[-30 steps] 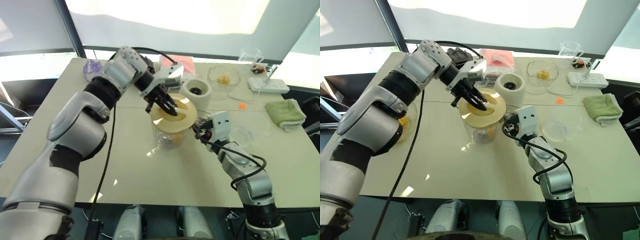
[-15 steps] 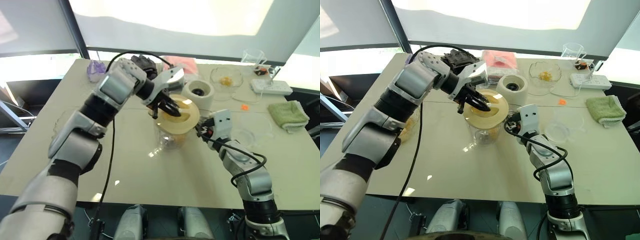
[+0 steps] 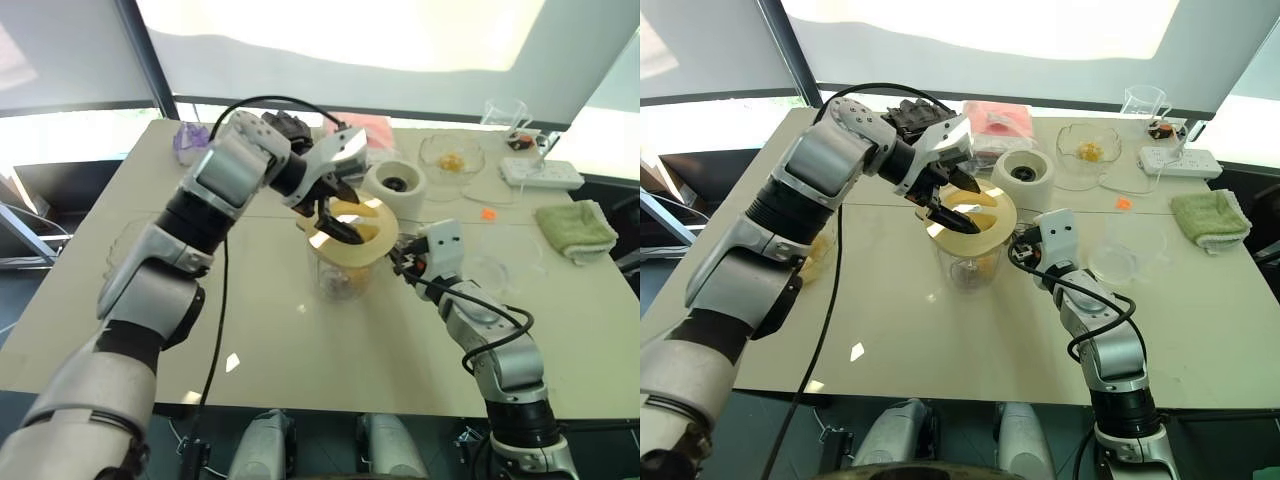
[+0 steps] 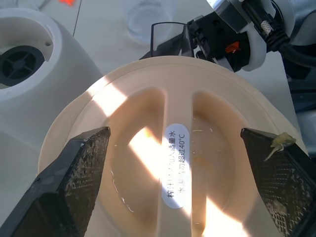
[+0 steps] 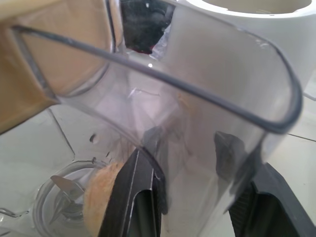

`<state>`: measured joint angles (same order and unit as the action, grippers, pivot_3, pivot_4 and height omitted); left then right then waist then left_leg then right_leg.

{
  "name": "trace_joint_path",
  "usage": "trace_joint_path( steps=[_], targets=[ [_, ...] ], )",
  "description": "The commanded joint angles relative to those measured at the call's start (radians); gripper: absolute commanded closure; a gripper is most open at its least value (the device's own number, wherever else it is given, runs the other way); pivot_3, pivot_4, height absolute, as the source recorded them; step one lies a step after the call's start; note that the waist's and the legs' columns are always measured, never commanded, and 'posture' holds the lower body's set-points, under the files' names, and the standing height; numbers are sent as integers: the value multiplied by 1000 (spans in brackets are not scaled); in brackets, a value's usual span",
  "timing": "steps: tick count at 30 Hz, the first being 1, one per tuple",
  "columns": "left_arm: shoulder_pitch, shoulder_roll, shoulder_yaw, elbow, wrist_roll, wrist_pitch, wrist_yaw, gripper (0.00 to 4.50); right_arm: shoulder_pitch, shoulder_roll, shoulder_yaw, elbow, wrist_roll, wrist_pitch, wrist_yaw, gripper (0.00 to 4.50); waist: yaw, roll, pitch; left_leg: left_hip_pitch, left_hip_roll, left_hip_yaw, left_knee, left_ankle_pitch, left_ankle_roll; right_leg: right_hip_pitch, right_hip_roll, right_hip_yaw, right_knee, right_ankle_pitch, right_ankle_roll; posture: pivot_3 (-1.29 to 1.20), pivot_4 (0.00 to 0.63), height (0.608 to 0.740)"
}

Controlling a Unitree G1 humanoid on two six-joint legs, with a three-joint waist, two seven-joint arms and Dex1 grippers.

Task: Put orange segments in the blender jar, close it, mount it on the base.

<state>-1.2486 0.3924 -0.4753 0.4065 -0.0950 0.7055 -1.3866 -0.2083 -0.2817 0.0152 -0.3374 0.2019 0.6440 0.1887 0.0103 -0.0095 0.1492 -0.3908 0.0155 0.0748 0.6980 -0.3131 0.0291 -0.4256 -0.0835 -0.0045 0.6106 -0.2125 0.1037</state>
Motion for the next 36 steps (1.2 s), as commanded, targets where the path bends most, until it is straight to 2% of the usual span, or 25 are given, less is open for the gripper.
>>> trace_joint_path(
  steps=[1,11,16,20,24,29,33,36],
  targets=[
    [39,-16,-46,60,31,0,-6,36,-8,-2,16,-46,-12,-36,19,3367,0,0,0,0,0,0,0,0,0,0,0,0,0,0,0,0,150,740],
    [-128,29,87,40,-26,-36,-81,36,-2,-12,14,-31,-14,-46,39,3367,-8,0,7,-6,0,0,0,0,0,-6,1,0,0,0,0,0,150,740],
    [-257,40,199,82,-50,-22,14,36,4,-20,15,-27,-20,-51,47,3367,-17,-1,9,-17,-1,0,0,0,0,-17,2,0,2,1,1,0,150,740],
    [-261,73,268,73,-58,7,93,36,14,-34,-5,-46,-16,-40,53,3367,-24,-1,9,-17,-2,0,0,0,0,-17,2,0,2,1,5,0,150,740],
    [-106,116,383,-43,-95,-10,212,36,13,-48,-57,-87,15,-2,56,3367,-25,1,10,-16,0,0,0,0,0,-18,2,0,4,1,6,0,150,740],
    [222,186,511,-342,-196,126,300,36,-21,-76,-154,-187,120,126,74,3367,-22,1,11,-17,1,0,0,1,-2,-18,1,0,5,2,6,0,150,740],
    [383,188,550,-492,-233,174,395,36,-60,-110,-232,-251,202,254,83,3367,-16,-2,13,-18,0,0,0,2,-3,-18,0,0,3,2,6,0,150,740],
    [561,153,619,-592,-268,191,490,36,-190,-195,-353,-341,317,438,91,3367,-24,3,15,-17,-1,1,0,2,-3,-18,-3,0,3,2,6,0,150,740]
  ],
)
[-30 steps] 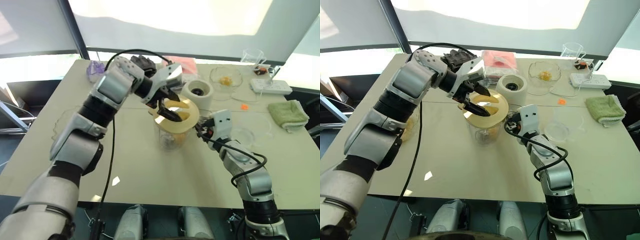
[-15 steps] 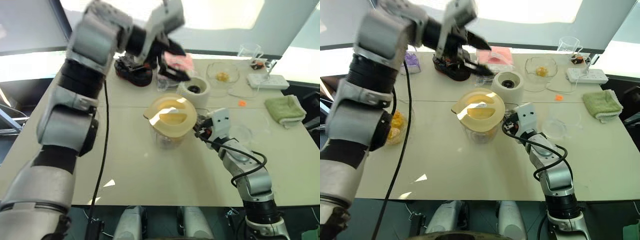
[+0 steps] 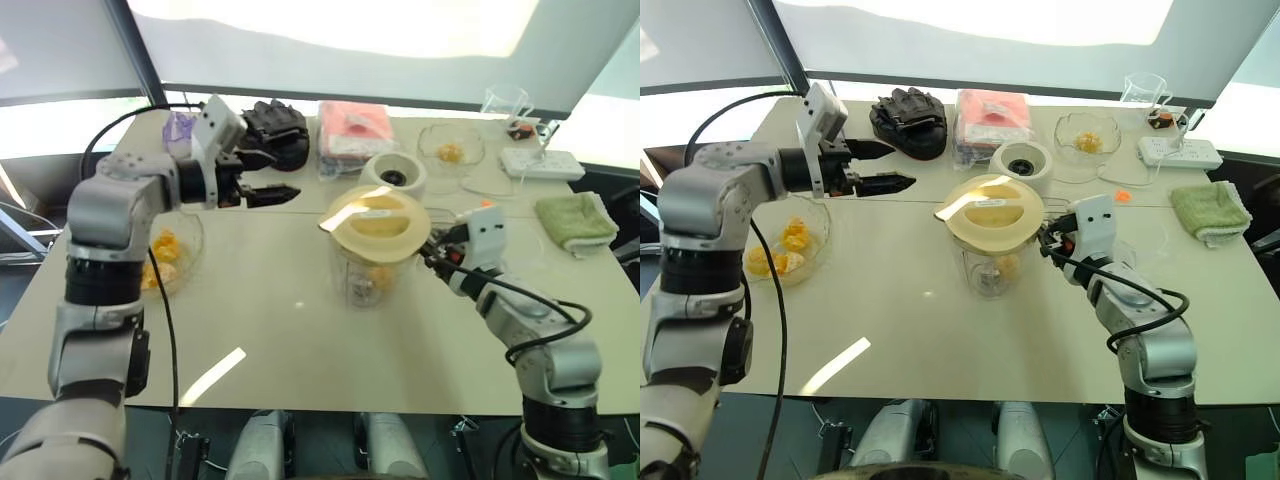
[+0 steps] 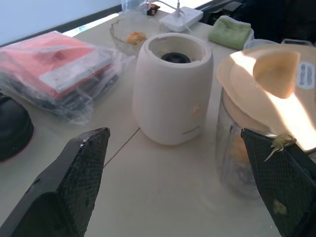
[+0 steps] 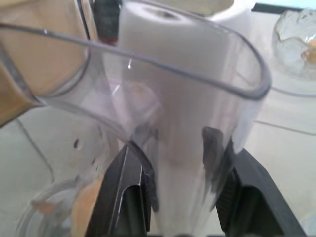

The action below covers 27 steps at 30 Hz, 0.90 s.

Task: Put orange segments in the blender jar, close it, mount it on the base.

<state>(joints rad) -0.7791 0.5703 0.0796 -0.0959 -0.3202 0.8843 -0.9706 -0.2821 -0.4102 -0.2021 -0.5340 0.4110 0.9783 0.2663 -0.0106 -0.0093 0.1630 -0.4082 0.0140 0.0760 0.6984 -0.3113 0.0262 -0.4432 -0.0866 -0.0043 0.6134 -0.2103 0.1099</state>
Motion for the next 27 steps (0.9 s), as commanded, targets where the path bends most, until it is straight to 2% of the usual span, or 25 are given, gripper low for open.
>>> trace_joint_path(
  steps=[1,6,11,16,20,27],
  targets=[
    [125,-39,78,-112,-60,0,88,36,-152,-97,-167,-155,138,147,21,3367,-2,3,2,0,-1,1,0,0,0,0,-1,0,1,0,0,0,150,740],
    [241,-76,83,-162,-108,-57,131,36,-397,-270,-265,-87,245,320,58,3367,1,1,3,1,0,-2,0,1,-2,0,1,-2,2,0,-1,0,150,740],
    [273,-113,64,-211,-158,-55,180,36,-644,-383,-245,119,239,361,63,3367,-2,1,3,1,0,-1,0,1,-2,1,0,-2,1,-1,-6,0,150,740],
    [287,-127,41,-256,-196,-57,204,36,-804,-382,-157,371,163,208,74,3367,-6,1,3,1,0,1,-1,1,-2,0,0,-1,0,0,-6,0,150,740],
    [317,-128,49,-336,-238,-50,239,36,-895,-328,-77,633,43,22,32,3367,-8,2,3,1,0,1,-1,1,-2,0,0,-1,0,1,-3,0,150,740],
    [353,-111,64,-401,-284,-36,315,36,-959,-256,-25,952,-48,-200,73,3367,-3,2,3,0,0,1,-2,2,-3,0,1,-1,0,1,-2,0,150,740]
  ],
)
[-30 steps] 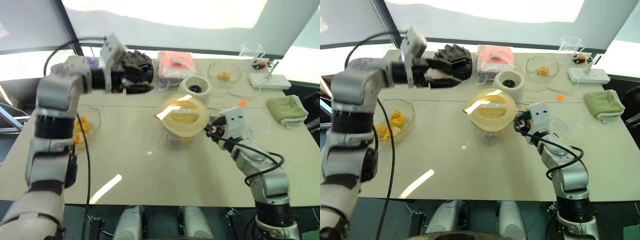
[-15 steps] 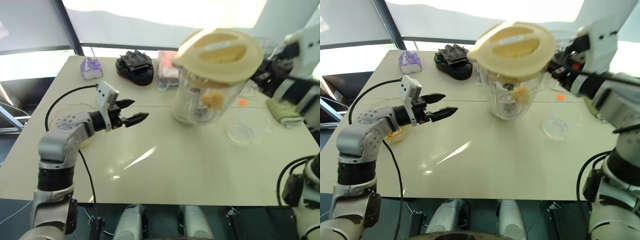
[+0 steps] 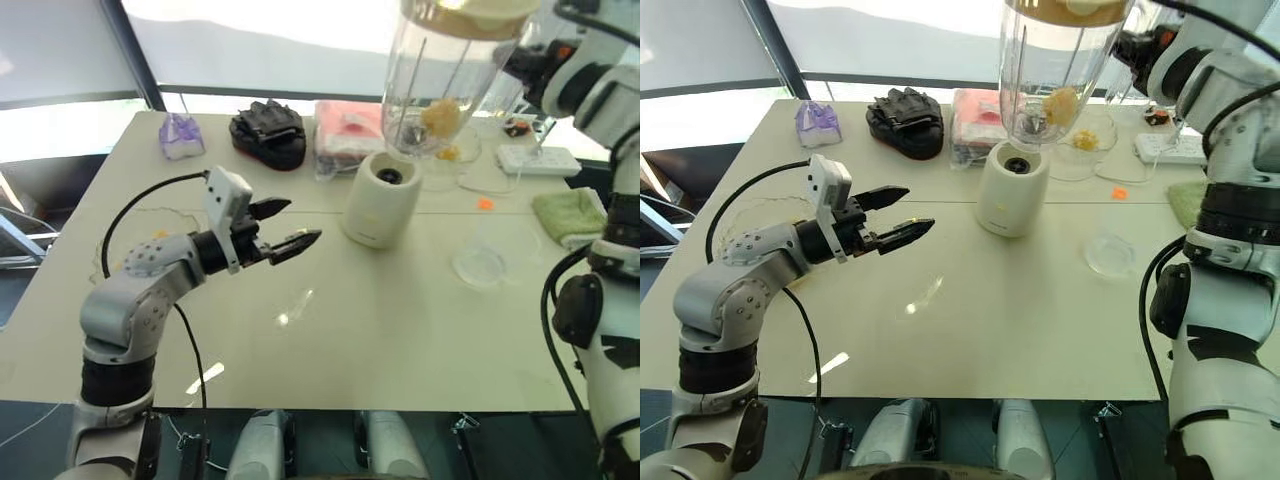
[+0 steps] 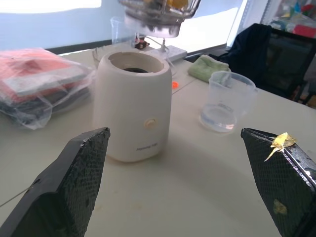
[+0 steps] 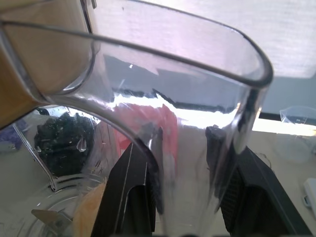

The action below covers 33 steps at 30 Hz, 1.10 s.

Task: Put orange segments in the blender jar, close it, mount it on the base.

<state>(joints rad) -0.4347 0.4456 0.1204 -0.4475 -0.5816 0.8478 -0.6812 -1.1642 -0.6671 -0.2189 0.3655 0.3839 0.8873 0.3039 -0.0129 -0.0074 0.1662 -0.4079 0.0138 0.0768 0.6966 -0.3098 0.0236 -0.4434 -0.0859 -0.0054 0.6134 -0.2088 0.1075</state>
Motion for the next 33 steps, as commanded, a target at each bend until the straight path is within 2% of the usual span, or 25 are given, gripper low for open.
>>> trace_joint_path(
  steps=[1,5,11,25,33],
  targets=[
    [18,17,21,-54,-23,-2,33,36,-83,6,11,104,-37,-142,59,3367,-2,0,0,0,0,0,0,0,0,0,0,0,0,0,0,0,150,740],
    [34,27,14,-65,-31,-5,55,36,-102,11,49,228,-79,-211,112,3367,-4,1,1,0,0,0,-1,0,0,0,0,0,-1,0,0,0,150,740],
    [44,37,6,-63,-34,-11,75,36,-98,20,52,277,-101,-244,137,3367,-3,1,1,0,0,0,-1,0,0,0,0,0,-1,0,0,0,150,740],
    [51,57,-9,-40,-35,-20,79,36,9,34,64,89,-100,-150,174,3367,-4,1,1,1,1,-1,-1,1,-1,0,1,0,0,0,0,0,150,740],
    [37,48,-30,-9,-27,-39,80,36,6,82,101,178,-149,-256,191,3367,-8,1,0,2,1,0,-1,1,-2,1,3,0,0,0,0,0,150,740]
  ],
)
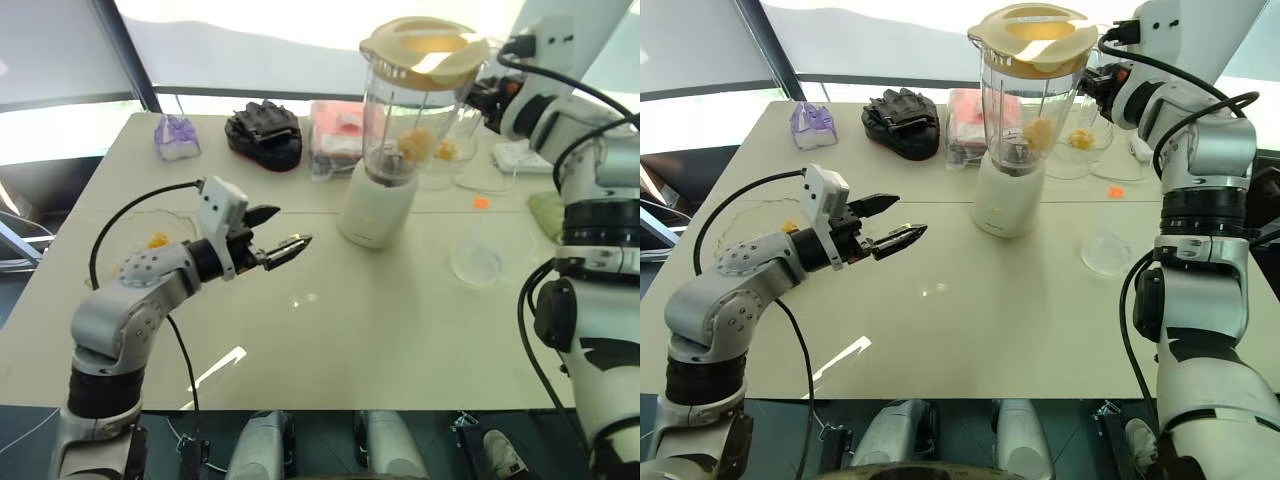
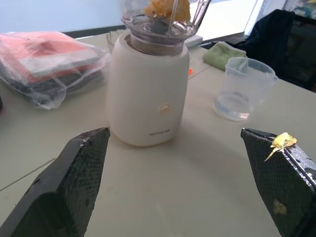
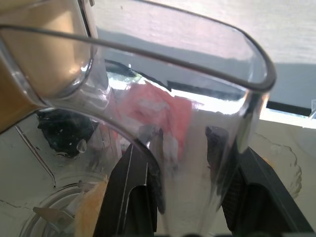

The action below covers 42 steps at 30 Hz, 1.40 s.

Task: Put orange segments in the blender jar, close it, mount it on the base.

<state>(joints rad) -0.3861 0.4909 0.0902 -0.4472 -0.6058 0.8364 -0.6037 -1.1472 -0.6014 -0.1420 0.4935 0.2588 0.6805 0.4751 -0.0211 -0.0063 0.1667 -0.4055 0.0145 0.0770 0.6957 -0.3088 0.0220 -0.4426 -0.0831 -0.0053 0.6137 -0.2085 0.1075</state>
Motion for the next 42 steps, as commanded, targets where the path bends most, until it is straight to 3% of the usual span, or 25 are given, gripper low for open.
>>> trace_joint_path(
  steps=[1,7,12,17,41,42],
  targets=[
    [-11,2,-1,-10,-2,-29,3,36,-19,18,29,82,-39,-83,19,3367,0,0,0,0,0,0,0,0,0,0,1,0,0,0,0,0,150,740],
    [16,3,2,-27,-3,-29,10,36,-65,18,37,235,-78,-167,49,3367,-1,1,0,1,0,0,0,1,-1,0,1,0,0,1,-1,0,150,740],
    [23,5,6,-27,-5,-34,17,36,-67,4,50,266,-78,-143,129,3367,1,1,0,1,1,0,0,1,-2,0,1,0,0,1,-1,0,150,740],
    [24,3,1,-16,3,-45,24,36,-65,3,45,280,-98,-142,111,3367,2,1,0,1,1,0,0,1,-2,1,1,0,0,1,-1,0,150,740],
    [-2,3,-34,19,37,-75,19,36,69,86,-11,-117,-84,139,-146,3367,3,1,0,1,2,-1,0,1,-2,1,1,0,0,1,-2,0,150,740],
    [-4,2,-35,20,36,-75,18,6,76,87,-13,-118,-84,141,-149,2910,3,1,0,1,2,0,0,1,-2,1,1,0,0,1,-2,0,150,740]
  ],
)
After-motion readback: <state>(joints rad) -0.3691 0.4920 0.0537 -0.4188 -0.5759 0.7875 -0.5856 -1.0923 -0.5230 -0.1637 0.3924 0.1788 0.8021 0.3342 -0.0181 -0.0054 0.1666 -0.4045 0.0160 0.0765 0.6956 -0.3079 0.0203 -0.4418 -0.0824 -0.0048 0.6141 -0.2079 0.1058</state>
